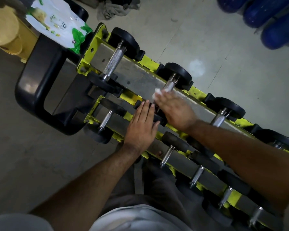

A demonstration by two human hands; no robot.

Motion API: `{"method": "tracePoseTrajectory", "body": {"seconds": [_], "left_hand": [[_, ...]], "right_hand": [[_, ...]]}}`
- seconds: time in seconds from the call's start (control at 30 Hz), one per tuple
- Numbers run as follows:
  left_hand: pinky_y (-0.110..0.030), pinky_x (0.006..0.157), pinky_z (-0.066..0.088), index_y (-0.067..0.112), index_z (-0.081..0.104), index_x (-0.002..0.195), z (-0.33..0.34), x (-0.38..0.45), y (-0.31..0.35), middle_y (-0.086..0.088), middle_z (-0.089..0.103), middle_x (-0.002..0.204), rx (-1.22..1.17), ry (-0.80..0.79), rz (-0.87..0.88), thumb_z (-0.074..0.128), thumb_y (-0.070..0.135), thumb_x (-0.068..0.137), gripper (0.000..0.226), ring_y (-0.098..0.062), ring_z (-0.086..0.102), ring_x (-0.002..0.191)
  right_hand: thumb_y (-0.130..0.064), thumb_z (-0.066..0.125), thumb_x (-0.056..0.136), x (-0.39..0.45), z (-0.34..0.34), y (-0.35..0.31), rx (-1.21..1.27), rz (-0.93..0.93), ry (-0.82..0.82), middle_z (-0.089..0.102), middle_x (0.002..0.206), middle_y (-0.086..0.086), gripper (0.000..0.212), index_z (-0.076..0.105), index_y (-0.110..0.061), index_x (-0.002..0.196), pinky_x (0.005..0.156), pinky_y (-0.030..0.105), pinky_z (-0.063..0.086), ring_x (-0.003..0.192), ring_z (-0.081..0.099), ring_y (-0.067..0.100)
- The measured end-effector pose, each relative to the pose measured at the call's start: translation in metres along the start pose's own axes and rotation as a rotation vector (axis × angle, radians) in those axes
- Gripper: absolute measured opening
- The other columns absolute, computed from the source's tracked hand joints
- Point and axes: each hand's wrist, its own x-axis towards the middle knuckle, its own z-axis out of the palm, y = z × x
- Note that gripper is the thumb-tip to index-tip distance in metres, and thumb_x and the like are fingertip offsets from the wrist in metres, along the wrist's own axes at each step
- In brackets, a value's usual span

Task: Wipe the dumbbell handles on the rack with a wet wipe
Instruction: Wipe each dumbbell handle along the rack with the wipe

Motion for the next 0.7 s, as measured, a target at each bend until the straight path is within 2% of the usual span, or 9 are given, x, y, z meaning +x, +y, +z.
{"method": "tracePoseTrajectory", "body": {"seconds": [0.07, 0.1, 0.23, 0.37, 0.43, 0.5, 0.53, 0.63, 0.7], "left_hand": [[-0.039, 0.122, 0.021, 0.001, 0.029, 0.152, 0.000, -0.002, 0.002, -0.017, 0.023, 0.161, -0.059, 0.011, -0.060, 0.034, 0.043, 0.102, 0.065, -0.026, 0.015, 0.151], [-0.036, 0.123, 0.017, 0.002, 0.026, 0.153, 0.001, -0.003, 0.002, -0.016, 0.020, 0.162, -0.094, 0.011, -0.087, 0.034, 0.045, 0.102, 0.067, -0.025, 0.013, 0.152], [-0.033, 0.123, 0.015, 0.002, 0.026, 0.153, 0.000, -0.002, 0.000, -0.014, 0.019, 0.163, -0.205, 0.029, -0.114, 0.032, 0.043, 0.102, 0.066, -0.022, 0.011, 0.152], [-0.034, 0.122, 0.020, 0.004, 0.033, 0.151, -0.004, 0.001, -0.002, -0.011, 0.026, 0.161, -0.279, 0.031, -0.128, 0.032, 0.043, 0.101, 0.063, -0.020, 0.016, 0.151], [-0.033, 0.120, 0.022, 0.006, 0.037, 0.150, -0.007, 0.004, -0.004, -0.009, 0.030, 0.160, -0.301, 0.027, -0.129, 0.034, 0.045, 0.099, 0.064, -0.018, 0.019, 0.150], [-0.032, 0.118, 0.025, 0.007, 0.040, 0.148, -0.010, 0.006, -0.007, -0.007, 0.032, 0.159, -0.320, 0.026, -0.130, 0.037, 0.047, 0.097, 0.066, -0.017, 0.021, 0.149], [-0.032, 0.116, 0.027, 0.008, 0.041, 0.148, -0.011, 0.007, -0.009, -0.006, 0.032, 0.159, -0.334, 0.023, -0.134, 0.040, 0.048, 0.096, 0.065, -0.017, 0.022, 0.149], [-0.037, 0.115, 0.033, 0.009, 0.042, 0.147, -0.016, 0.011, -0.013, -0.004, 0.029, 0.160, -0.407, -0.011, -0.140, 0.055, 0.041, 0.095, 0.062, -0.017, 0.021, 0.149], [-0.034, 0.115, 0.031, 0.011, 0.042, 0.147, -0.019, 0.012, -0.015, -0.002, 0.028, 0.160, -0.449, -0.041, -0.158, 0.060, 0.039, 0.095, 0.062, -0.015, 0.021, 0.149]], "right_hand": [[-0.011, 0.055, 0.096, -0.004, -0.003, 0.011, -0.015, -0.172, -0.065, 0.043, 0.155, 0.012, 0.052, 0.047, -0.008, 0.147, 0.122, 0.043, 0.020, 0.146, 0.037, 0.028], [-0.011, 0.053, 0.097, -0.003, -0.006, 0.021, -0.017, -0.178, -0.063, 0.043, 0.154, 0.012, 0.050, 0.048, -0.009, 0.147, 0.122, 0.046, 0.023, 0.145, 0.038, 0.028], [-0.003, 0.053, 0.096, 0.006, -0.011, 0.024, -0.022, 0.063, 0.014, 0.040, 0.155, 0.017, 0.054, 0.044, -0.005, 0.149, 0.119, 0.053, 0.030, 0.146, 0.036, 0.034], [-0.011, 0.044, 0.100, -0.009, 0.000, 0.006, -0.014, -0.219, -0.097, 0.043, 0.154, 0.015, 0.049, 0.044, -0.006, 0.148, 0.123, 0.043, 0.020, 0.145, 0.038, 0.032], [-0.014, 0.037, 0.106, 0.000, -0.010, 0.023, -0.026, -0.138, -0.051, 0.043, 0.154, 0.015, 0.044, 0.045, -0.006, 0.148, 0.123, 0.045, 0.023, 0.145, 0.038, 0.032], [-0.018, 0.047, 0.105, 0.008, -0.017, 0.029, -0.045, 0.079, -0.023, 0.040, 0.156, 0.016, 0.047, 0.043, -0.006, 0.150, 0.122, 0.047, 0.025, 0.147, 0.034, 0.032], [-0.020, 0.050, 0.104, 0.008, -0.015, 0.022, -0.046, 0.121, -0.032, 0.038, 0.157, 0.017, 0.050, 0.041, -0.005, 0.151, 0.122, 0.047, 0.025, 0.148, 0.032, 0.032], [-0.026, 0.043, 0.104, -0.002, -0.011, 0.005, -0.038, -0.089, -0.156, 0.039, 0.157, 0.013, 0.049, 0.044, -0.007, 0.150, 0.121, 0.047, 0.029, 0.148, 0.034, 0.029], [-0.033, 0.039, 0.107, 0.007, -0.023, 0.018, -0.070, -0.076, -0.190, 0.040, 0.157, 0.010, 0.049, 0.044, -0.011, 0.151, 0.121, 0.048, 0.029, 0.148, 0.034, 0.026]]}}
